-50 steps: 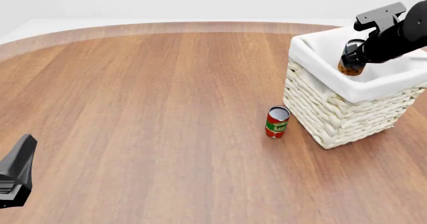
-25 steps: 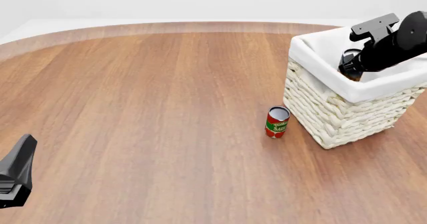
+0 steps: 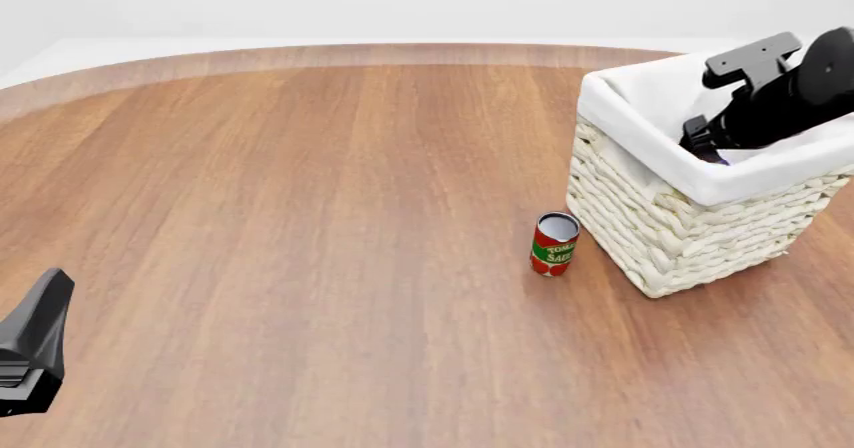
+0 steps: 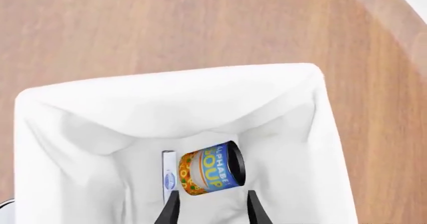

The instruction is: Pick up the alphabet soup and the cream cheese box, and put them in the basket.

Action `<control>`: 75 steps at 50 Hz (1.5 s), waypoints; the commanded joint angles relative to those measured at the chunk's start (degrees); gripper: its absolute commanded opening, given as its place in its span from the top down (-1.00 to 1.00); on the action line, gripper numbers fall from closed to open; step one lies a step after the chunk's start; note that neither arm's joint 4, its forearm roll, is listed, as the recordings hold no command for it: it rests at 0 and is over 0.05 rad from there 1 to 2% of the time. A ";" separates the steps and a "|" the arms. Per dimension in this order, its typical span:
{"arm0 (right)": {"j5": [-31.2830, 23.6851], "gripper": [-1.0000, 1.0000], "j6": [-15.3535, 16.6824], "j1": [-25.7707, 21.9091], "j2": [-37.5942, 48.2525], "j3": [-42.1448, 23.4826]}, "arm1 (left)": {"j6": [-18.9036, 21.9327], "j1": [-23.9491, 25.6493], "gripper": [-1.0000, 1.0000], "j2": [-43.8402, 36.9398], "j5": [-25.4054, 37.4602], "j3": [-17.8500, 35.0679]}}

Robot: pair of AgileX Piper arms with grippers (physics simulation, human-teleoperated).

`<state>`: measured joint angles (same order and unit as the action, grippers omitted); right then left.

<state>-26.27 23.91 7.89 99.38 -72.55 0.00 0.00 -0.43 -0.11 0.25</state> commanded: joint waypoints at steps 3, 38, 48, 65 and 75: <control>-0.76 -1.00 -0.35 0.44 0.04 -1.43 | 0.00 0.00 -1.00 0.00 0.00 0.00; -4.01 -1.00 -2.37 -1.58 -5.62 -2.65 | 0.00 0.00 -1.00 0.00 0.00 0.00; -4.51 -1.00 -3.37 -2.14 -10.14 -0.58 | 0.00 0.00 -1.00 0.00 0.00 0.00; -7.23 -1.00 -4.98 -2.99 -17.14 0.39 | 0.00 0.00 -1.00 0.00 0.00 0.00; -8.98 -1.00 -5.58 -3.69 -20.42 0.32 | 0.00 0.00 -1.00 0.00 0.00 0.00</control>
<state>-33.71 19.02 4.87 82.39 -72.49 0.00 0.00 -0.43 -0.11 0.25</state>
